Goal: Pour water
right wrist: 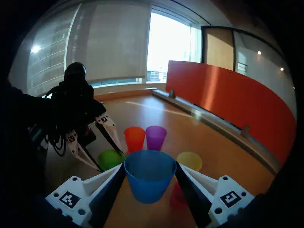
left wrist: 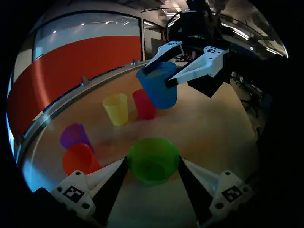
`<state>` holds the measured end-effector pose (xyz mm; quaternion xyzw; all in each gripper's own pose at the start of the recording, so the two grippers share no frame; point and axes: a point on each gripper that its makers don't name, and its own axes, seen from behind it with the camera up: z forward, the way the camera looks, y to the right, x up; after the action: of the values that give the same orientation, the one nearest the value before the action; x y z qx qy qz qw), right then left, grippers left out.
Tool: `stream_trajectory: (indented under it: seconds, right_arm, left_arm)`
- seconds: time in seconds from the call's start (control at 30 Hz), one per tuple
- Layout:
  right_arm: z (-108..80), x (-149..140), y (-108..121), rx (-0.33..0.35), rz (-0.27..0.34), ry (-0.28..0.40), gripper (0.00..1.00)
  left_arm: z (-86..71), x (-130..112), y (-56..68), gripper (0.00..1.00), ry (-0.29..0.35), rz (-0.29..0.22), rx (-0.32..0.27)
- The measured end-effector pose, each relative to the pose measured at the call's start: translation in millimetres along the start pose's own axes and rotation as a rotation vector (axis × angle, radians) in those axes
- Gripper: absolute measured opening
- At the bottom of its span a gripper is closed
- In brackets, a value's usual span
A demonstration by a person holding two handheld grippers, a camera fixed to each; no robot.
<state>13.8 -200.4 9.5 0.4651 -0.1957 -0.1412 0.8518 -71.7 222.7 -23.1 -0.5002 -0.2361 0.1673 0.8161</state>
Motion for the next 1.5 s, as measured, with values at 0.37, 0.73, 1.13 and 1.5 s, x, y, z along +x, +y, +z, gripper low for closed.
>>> stream_trajectory:
  seconds: [0.37, 0.73, 1.13, 1.5]
  right_arm:
    - [7.7, -13.7, -4.8, 0.009, 0.008, -0.02, 0.92]
    - [18.6, -35.2, -12.7, 0.031, 0.023, -0.065, 0.92]
    - [31.9, -58.6, -18.0, 0.048, 0.04, -0.121, 0.93]
    - [38.0, -71.3, -23.0, 0.065, 0.049, -0.155, 0.94]
  left_arm:
    - [-2.9, -10.0, -4.0, 0.98, -0.018, -0.048, 0.013]
    - [-21.8, -21.2, -1.1, 0.98, -0.032, -0.072, 0.027]
    - [-40.7, -13.7, 5.5, 0.98, 0.013, -0.098, 0.046]
    - [-53.1, -4.3, 8.1, 0.98, 0.046, -0.101, 0.054]
